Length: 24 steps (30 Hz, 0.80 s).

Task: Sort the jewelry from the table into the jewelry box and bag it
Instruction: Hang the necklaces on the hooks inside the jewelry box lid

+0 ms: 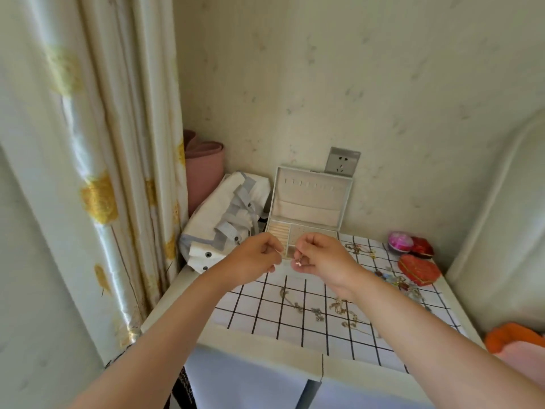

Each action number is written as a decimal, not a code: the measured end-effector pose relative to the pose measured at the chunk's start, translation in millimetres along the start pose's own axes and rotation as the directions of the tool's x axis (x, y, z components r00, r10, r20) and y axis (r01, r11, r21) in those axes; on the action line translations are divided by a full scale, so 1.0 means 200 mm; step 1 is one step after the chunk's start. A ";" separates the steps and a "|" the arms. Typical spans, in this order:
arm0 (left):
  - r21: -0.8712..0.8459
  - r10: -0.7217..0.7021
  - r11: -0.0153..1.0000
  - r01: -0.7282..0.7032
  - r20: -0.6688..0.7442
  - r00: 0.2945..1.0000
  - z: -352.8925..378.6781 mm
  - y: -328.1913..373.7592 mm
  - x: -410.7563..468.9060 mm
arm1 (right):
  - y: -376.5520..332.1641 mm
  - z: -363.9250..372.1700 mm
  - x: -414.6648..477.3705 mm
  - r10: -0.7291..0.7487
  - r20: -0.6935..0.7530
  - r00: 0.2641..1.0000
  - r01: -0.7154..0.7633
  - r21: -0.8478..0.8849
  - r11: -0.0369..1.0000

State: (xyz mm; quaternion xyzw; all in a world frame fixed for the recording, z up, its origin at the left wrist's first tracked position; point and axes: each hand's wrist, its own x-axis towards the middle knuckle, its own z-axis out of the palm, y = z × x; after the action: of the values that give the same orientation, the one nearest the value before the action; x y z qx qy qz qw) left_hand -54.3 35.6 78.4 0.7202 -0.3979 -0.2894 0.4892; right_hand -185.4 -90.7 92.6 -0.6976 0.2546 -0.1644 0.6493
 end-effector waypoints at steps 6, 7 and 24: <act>-0.160 0.057 0.985 -0.057 -0.001 0.998 0.02 0.11 -0.01 | -0.05 -0.07 -0.07 0.040 0.032 0.999 -0.045 0.170 0.984; -0.181 0.076 0.980 -0.077 -0.015 0.997 0.03 0.13 0.00 | -0.05 -0.09 -0.08 0.053 0.036 0.998 -0.058 0.166 0.984; 0.025 0.124 0.992 -0.123 -0.088 0.988 0.14 0.34 0.28 | -0.06 -0.34 0.11 -0.109 0.026 0.994 0.112 -0.202 0.973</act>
State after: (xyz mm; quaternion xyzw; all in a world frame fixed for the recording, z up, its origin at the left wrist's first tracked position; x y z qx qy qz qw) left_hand -67.5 -39.6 130.4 0.7111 -0.4223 -0.2222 0.5164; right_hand -204.5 -158.9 108.8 -0.7744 0.2261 -0.1682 0.5665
